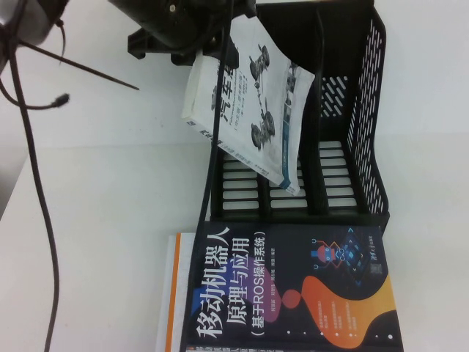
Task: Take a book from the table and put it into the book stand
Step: Place the book on the book shelf
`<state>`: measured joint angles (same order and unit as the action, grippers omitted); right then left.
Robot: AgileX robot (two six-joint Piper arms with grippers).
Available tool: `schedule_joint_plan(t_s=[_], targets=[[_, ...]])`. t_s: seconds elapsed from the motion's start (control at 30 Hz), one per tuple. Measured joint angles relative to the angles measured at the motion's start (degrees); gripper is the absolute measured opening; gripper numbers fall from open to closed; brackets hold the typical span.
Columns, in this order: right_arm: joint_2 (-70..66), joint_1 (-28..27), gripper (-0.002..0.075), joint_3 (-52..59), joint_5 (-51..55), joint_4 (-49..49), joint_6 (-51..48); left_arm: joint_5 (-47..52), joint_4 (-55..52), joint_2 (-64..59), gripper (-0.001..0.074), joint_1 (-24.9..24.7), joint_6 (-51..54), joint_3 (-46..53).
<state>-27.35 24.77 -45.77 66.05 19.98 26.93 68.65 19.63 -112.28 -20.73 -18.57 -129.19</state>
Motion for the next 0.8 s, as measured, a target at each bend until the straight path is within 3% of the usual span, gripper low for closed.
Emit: schedule_joint_plan(t_s=[0.33,0.8], targets=[[0.1,0.0,-0.0001,0.5,-1.3,-0.1,0.0,-4.2,-2.0,-3.7,0.0119,-1.4,-1.0,-0.2],[0.1,0.0,-0.0001,5.1,-5.9,-4.0,0.3,-7.1,-10.6,-7.6,0.0119,-8.0,0.2,-0.2]])
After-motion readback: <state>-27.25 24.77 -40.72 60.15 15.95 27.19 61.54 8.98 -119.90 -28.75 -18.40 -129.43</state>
